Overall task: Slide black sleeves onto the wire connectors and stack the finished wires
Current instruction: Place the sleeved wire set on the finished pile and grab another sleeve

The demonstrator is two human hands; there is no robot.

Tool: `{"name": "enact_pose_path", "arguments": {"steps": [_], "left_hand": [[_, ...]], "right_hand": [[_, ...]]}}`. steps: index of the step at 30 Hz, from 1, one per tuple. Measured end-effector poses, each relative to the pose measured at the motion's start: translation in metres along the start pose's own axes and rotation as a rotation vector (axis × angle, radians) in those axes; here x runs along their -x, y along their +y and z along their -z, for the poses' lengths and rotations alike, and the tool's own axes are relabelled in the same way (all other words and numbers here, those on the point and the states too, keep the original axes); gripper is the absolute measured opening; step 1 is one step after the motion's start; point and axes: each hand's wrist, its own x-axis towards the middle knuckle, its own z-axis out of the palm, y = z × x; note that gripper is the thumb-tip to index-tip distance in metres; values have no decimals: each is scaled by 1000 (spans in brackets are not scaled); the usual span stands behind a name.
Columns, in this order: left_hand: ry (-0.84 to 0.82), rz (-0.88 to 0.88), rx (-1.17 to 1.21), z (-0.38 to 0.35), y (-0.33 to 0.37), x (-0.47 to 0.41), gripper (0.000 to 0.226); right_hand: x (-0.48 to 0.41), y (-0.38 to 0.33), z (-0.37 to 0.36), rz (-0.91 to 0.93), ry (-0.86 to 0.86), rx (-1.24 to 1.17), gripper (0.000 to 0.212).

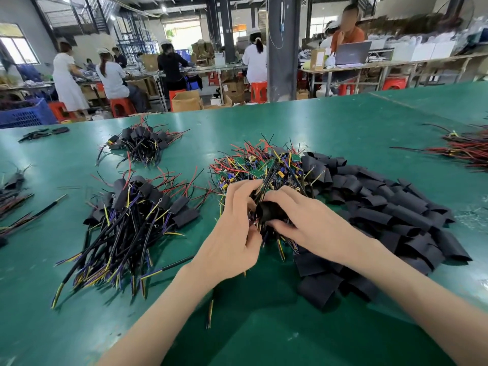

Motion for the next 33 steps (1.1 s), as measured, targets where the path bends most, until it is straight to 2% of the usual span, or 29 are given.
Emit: {"name": "enact_pose_path", "arguments": {"steps": [2, 4, 7, 9, 12, 15, 20, 33], "left_hand": [[-28, 55, 28, 4, -2, -1, 74], [-56, 109, -56, 11, -8, -2, 66], [-101, 233, -190, 23, -14, -3, 32], [-116, 282, -91, 25, -15, -4, 14], [-52, 317, 26, 23, -12, -6, 4], [-6, 338, 61, 23, -13, -7, 10], [-32, 349, 101, 25, -13, -7, 8], [-58, 303, 108, 26, -3, -6, 11]], "right_hand": [[0, 2, 0, 3, -15, -8, 36], [0, 5, 3, -12, -11, -22, 35], [-1, 15, 9, -55, 19, -39, 35], [0, 21, 11, -79, 31, -34, 36], [2, 24, 11, -88, 21, -25, 36], [2, 25, 10, -69, -10, 5, 36], [2, 26, 9, -61, -43, 19, 38], [1, 25, 4, 13, 73, 15, 37]]}}
